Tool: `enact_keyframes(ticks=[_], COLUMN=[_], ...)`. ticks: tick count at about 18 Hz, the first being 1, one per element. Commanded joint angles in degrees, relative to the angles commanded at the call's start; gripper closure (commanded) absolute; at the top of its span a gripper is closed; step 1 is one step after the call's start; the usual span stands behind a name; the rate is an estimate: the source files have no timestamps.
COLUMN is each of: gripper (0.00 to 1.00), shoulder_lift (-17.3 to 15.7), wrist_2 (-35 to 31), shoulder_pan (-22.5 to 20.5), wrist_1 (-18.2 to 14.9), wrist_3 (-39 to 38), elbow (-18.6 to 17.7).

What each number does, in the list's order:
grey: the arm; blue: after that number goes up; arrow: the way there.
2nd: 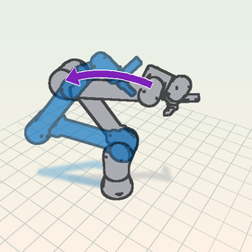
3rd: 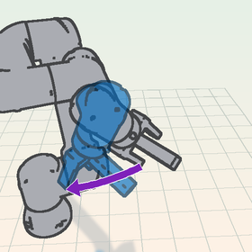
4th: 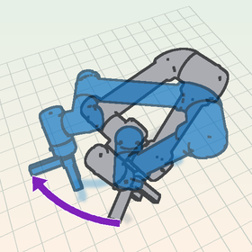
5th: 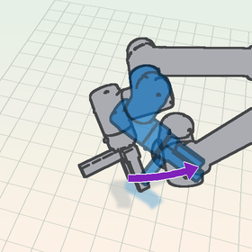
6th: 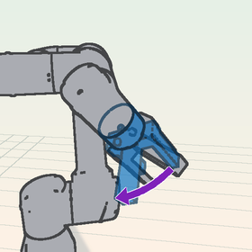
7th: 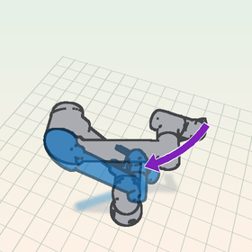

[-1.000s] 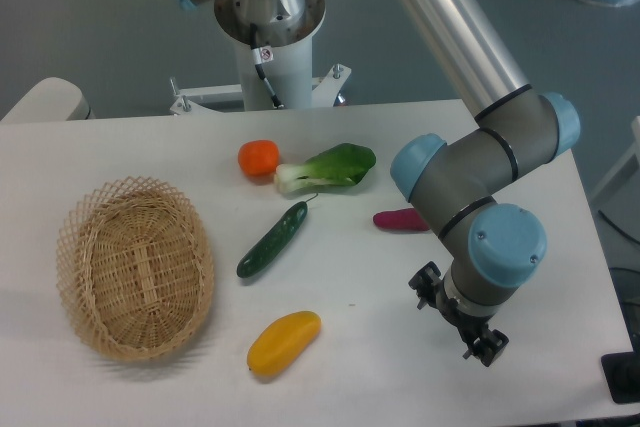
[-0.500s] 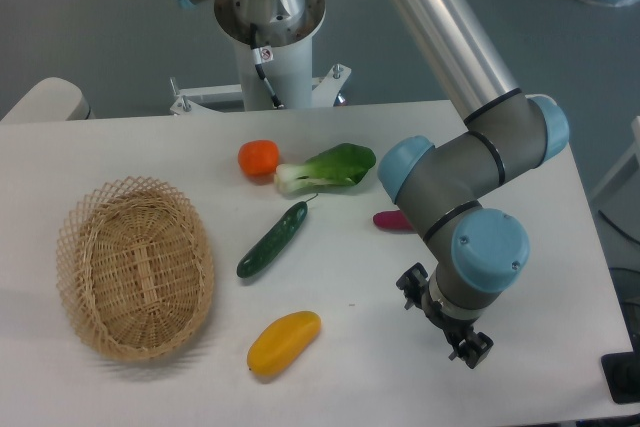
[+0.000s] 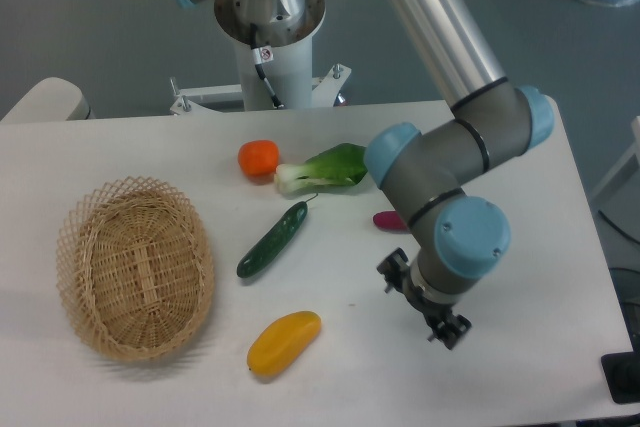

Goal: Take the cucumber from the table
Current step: 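Move the gripper over the green cucumber and lower toward it, then close the gripper around the green cucumber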

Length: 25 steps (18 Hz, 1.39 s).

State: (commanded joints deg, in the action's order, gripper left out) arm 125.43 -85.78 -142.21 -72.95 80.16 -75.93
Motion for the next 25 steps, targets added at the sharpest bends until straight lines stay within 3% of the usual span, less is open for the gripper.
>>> enact_keyframes(ticks=[4, 11, 12, 16, 21, 25], gripper=[0.00, 0.00, 0.00, 0.00, 0.00, 0.00], shoulder_lift=[-2.72, -8.35, -8.96, -10.11, -11.69, -12.83], wrist_2=[0.00, 0.00, 0.00, -0.62, -0.62, -0.62], shoulder_pan=[1.94, 4.57, 5.62, 7.74, 7.92, 8.01], wrist_1=[0.00, 0.97, 1.92, 10.97, 12.13, 15.63], wrist_3=[-0.70, -2.19, -3.33, -6.76, -6.86, -6.86], elbow=[-4.39, -15.55, -16.96, -24.07, -28.12, -31.46])
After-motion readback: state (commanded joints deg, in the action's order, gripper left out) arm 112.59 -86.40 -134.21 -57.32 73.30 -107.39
